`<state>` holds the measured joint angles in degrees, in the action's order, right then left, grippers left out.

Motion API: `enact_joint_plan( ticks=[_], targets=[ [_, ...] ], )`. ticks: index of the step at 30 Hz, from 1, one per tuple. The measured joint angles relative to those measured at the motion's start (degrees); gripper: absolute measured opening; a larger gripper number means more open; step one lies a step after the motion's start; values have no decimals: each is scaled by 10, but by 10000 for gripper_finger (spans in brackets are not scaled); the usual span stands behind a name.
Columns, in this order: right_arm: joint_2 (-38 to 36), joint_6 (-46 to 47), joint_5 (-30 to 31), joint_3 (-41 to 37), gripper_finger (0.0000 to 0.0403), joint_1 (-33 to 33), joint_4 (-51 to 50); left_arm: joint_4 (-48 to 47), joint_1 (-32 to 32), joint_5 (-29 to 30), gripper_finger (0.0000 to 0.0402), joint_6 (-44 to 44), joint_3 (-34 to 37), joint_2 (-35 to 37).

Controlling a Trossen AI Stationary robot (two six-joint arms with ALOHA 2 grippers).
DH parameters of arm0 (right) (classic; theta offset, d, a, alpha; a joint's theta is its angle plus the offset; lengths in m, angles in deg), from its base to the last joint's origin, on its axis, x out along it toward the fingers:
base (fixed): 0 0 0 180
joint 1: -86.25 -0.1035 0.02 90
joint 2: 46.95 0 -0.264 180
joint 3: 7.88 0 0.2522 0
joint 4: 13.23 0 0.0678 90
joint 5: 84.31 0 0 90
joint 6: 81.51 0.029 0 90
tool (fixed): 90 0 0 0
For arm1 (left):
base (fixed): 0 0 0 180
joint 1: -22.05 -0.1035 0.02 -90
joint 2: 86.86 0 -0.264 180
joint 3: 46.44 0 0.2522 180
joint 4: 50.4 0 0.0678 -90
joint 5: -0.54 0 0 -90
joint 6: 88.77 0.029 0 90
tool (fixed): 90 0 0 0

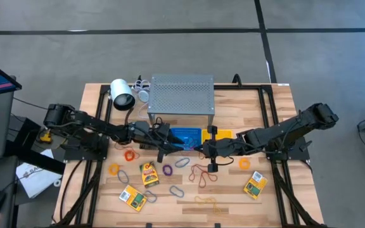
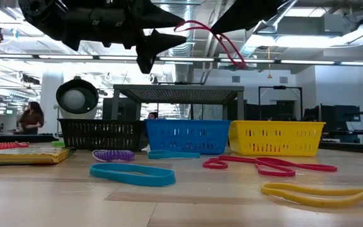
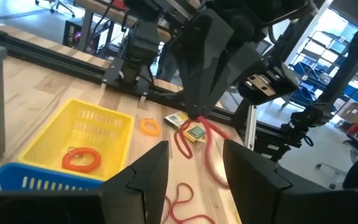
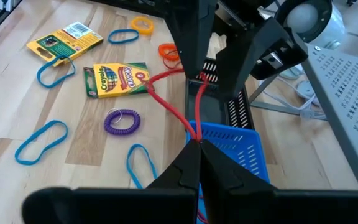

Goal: Pick & Place Office Desk Supplies
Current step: Put the red rubber band into the blue bin

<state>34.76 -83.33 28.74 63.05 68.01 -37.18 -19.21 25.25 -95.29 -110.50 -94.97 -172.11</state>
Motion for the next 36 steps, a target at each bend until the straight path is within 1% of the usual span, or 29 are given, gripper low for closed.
enact_joint_plan(
  ticks=[2,6,11,14,17,26,28,32,36],
  targets=[
    [0,-4,1,0,0,0,0,0,0,0,149,0,0,0],
    [0,-8,23,0,0,0,0,0,0,-10,149,-2,0,0],
    [0,-14,25,0,0,1,5,-7,0,-16,144,-2,0,0],
    [0,-14,25,0,0,4,5,-15,0,-16,128,-2,0,0],
    [0,-14,25,0,0,5,6,-15,0,-16,105,-2,0,0],
    [0,-13,25,0,0,4,9,-15,-6,-16,13,-2,0,0],
    [0,-12,25,0,0,4,13,-15,-7,-16,6,-1,0,0],
    [0,-12,25,0,1,4,38,-15,-7,-16,6,0,0,0],
    [0,-12,25,0,12,6,51,-15,-7,-16,3,3,0,0]
  ],
)
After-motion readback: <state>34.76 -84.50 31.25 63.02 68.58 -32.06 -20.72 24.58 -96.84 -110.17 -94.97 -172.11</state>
